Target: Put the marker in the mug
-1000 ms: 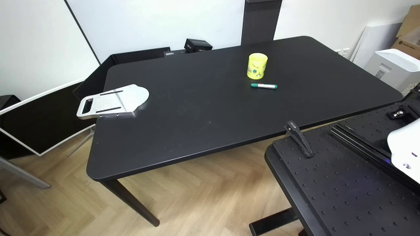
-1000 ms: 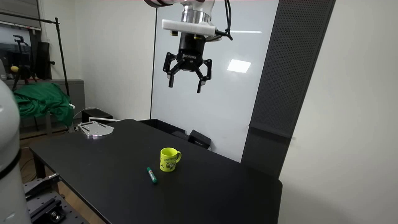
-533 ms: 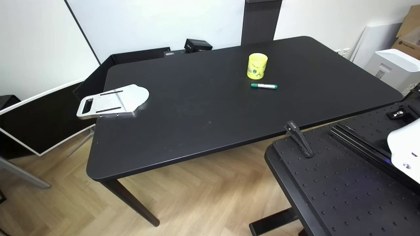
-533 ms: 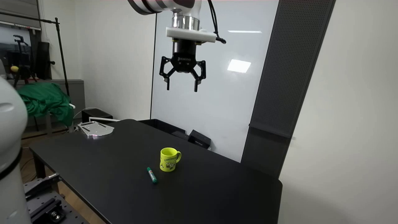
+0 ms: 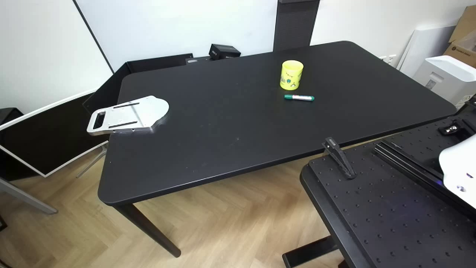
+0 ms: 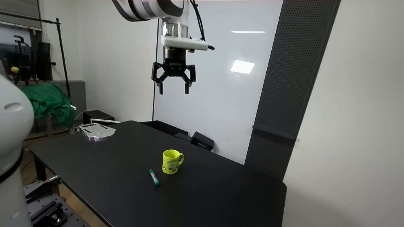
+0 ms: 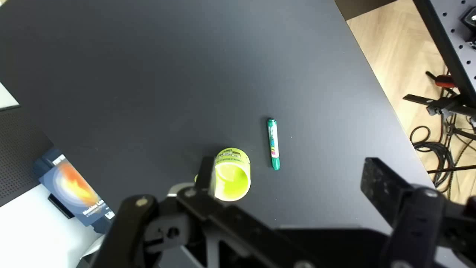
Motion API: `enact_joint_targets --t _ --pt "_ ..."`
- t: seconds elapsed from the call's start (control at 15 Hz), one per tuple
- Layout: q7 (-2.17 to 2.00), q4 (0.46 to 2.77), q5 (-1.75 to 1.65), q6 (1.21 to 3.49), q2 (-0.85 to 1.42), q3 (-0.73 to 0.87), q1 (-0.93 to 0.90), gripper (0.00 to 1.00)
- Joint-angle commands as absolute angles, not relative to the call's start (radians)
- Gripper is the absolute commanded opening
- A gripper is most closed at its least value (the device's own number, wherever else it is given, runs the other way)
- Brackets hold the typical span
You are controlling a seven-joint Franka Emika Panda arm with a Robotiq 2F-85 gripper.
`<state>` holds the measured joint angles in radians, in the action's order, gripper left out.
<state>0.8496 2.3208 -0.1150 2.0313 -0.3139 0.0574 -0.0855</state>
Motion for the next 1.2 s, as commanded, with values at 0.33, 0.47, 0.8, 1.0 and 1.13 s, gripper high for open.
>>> enact_joint_targets --t 0.33,0.47,0.8,1.0,1.13 --pt "0.979 2.313 0.02 2.106 -0.214 0.028 -0.141 1.0" --pt "1.001 2.301 0.037 2.129 -0.172 0.015 -0.143 1.0" --pt "1.047 2.27 0.063 2.197 -0.09 -0.018 -0.14 1.0" --pt "1.033 2.296 0.046 2.205 -0.099 -0.034 -0.129 1.0" --pt "1.035 2.282 0.046 2.205 -0.08 -0.042 -0.128 1.0"
